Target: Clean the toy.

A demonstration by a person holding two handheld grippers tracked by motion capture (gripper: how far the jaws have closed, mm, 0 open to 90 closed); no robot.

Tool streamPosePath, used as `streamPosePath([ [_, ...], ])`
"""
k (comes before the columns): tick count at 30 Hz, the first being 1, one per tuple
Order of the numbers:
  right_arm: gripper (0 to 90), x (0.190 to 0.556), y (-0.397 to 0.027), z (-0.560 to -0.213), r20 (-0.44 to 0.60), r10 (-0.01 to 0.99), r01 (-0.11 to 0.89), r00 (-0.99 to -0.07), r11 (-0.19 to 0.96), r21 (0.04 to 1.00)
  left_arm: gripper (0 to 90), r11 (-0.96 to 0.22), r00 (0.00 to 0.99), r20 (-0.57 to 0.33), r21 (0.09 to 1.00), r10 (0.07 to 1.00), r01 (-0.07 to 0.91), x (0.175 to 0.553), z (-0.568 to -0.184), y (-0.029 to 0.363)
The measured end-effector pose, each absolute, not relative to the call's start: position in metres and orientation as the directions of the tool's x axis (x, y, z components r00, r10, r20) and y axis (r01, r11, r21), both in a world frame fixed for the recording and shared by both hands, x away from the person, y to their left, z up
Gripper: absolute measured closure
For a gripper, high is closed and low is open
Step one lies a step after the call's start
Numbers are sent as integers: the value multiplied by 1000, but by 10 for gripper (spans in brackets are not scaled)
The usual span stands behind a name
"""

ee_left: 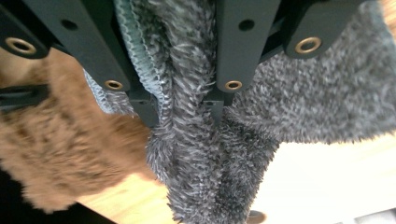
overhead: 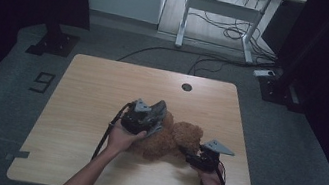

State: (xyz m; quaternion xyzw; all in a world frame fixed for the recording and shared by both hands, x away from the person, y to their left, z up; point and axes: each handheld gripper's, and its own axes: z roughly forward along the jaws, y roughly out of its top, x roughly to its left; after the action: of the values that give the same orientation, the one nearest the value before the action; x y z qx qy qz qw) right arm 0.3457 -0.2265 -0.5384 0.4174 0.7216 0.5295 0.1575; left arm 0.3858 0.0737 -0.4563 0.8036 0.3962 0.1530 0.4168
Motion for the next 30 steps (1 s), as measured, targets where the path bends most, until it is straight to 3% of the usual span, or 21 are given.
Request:
streamPosePath([
  [9, 402, 346, -226, -540, 230, 770, 440, -595, 72, 895, 744, -291, 557, -74, 792, 827, 537, 379, -479, 118],
  [14, 402, 347, -227, -540, 236, 770, 443, -592, 67, 894, 744, -263, 498, -113, 739, 860, 621, 384, -502, 143],
  [17, 403, 347, -228, -540, 237, 769, 446, -594, 69, 893, 744, -209, 504, -191, 746, 842, 632, 380, -508, 158],
  [24, 403, 346, -229, -541, 239, 770, 447, -591, 65, 892, 742, -186, 580, -218, 811, 785, 555, 355, -478, 151],
  [30, 403, 346, -229, -541, 241, 770, 447, -591, 64, 892, 741, -244, 659, -172, 837, 733, 490, 339, -464, 119],
])
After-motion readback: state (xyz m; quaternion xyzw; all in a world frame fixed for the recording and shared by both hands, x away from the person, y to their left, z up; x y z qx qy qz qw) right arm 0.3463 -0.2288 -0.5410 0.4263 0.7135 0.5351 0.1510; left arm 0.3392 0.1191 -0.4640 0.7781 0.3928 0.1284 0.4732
